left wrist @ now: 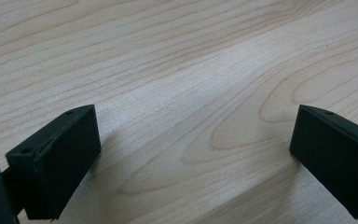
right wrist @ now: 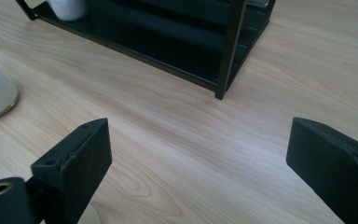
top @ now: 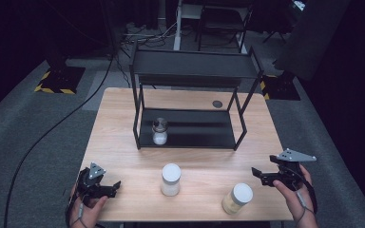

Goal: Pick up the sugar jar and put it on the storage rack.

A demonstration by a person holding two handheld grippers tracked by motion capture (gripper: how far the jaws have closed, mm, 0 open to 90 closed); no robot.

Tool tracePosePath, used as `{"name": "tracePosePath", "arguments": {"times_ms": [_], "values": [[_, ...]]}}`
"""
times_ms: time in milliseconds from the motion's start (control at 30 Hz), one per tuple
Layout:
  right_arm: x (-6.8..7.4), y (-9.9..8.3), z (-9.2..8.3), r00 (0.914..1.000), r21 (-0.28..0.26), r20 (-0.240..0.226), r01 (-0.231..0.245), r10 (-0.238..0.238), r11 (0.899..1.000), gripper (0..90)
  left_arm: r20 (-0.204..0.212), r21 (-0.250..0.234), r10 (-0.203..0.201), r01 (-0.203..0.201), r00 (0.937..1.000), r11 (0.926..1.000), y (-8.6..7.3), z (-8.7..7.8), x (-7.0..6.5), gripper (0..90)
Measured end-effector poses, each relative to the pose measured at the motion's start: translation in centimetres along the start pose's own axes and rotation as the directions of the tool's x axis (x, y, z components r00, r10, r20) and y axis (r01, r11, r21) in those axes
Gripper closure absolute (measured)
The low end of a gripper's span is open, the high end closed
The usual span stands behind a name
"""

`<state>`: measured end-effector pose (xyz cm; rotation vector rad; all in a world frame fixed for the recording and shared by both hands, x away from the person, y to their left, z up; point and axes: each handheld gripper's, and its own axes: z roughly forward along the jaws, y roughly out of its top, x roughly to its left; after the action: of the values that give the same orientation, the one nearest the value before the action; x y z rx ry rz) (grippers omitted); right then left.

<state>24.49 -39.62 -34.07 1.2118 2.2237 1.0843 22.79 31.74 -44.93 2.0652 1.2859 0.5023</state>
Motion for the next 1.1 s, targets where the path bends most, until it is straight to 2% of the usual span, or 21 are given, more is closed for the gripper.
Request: {"name": "tracePosePath", "arguments": {"times_ms": [267, 533, 667, 967, 1100], "values": [[1.1, 0.8, -1.0, 1.0000, -0.037, -0.001, 0.000, 0.000, 0.999, 6.7, 0.001, 0.001, 0.001, -0.001, 1.0000, 1.0000, 0.0, 0.0, 0.0, 1.3], [2.7, 2.2, -1.6, 0.9999, -0.036, -0.002, 0.015, -0.016, 0.999, 6.1, 0.002, 0.001, 0.002, -0.002, 1.0000, 1.0000, 0.0, 0.0, 0.0, 1.3], [3.8, 3.2, -1.6, 0.9995, -0.012, 0.004, 0.030, -0.030, 0.999, 6.1, 0.002, 0.001, 0.002, -0.002, 1.0000, 1.0000, 0.0, 0.0, 0.0, 1.3], [5.7, 4.4, -1.4, 0.9981, -0.026, -0.005, 0.060, -0.061, 0.998, 6.1, 0.002, 0.001, 0.002, -0.002, 1.0000, 1.0000, 0.0, 0.0, 0.0, 1.3], [6.5, 4.5, -1.2, 0.9984, -0.049, -0.014, 0.055, -0.055, 0.997, 6.2, 0.002, 0.001, 0.002, -0.002, 1.0000, 1.0000, 0.0, 0.0, 0.0, 1.3]]}}
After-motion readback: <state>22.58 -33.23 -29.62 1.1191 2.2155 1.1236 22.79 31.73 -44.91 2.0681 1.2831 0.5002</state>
